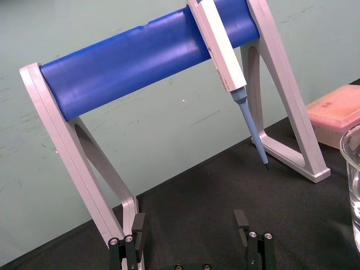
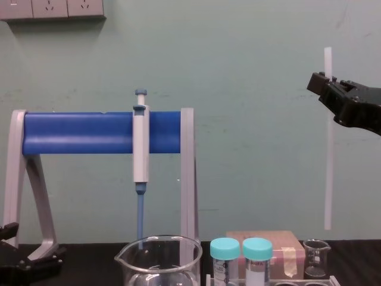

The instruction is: Pick up the stirring rod with one hand, then place it down.

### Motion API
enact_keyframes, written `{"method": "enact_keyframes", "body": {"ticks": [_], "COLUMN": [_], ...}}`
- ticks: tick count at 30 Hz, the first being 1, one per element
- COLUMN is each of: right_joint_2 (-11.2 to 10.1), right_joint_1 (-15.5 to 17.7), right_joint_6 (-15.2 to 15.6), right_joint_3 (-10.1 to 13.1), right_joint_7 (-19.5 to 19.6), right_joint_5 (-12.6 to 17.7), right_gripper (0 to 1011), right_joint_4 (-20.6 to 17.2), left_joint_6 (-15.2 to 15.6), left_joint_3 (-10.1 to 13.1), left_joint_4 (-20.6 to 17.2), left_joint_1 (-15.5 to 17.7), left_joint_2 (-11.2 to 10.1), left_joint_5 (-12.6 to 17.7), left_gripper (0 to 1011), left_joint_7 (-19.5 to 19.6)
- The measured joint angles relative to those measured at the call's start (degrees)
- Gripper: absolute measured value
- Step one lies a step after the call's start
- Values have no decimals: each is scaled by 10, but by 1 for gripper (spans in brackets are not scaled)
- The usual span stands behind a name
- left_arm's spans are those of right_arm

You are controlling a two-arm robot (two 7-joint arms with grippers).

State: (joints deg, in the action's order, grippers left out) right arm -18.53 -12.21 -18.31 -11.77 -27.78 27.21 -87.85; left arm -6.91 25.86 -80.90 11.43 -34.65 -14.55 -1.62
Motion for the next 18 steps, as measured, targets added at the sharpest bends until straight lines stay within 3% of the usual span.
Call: {"method": "enact_keyframes", "body": {"ticks": [18], "right_joint_2": [-2], "right_joint_1": [2], "right_joint_6": [2], "right_joint_3": [-1], "right_joint_7": [0], "right_joint_5": [0], "right_gripper": [72], "right_joint_4": [-2], "left_joint_6": [0], "left_joint_3": [0], "left_joint_4": [0], "left_joint_1": [0], "left_joint_2": [0], "left_joint_5": [0], "left_gripper": [1000], "left_joint_7": [0]}}
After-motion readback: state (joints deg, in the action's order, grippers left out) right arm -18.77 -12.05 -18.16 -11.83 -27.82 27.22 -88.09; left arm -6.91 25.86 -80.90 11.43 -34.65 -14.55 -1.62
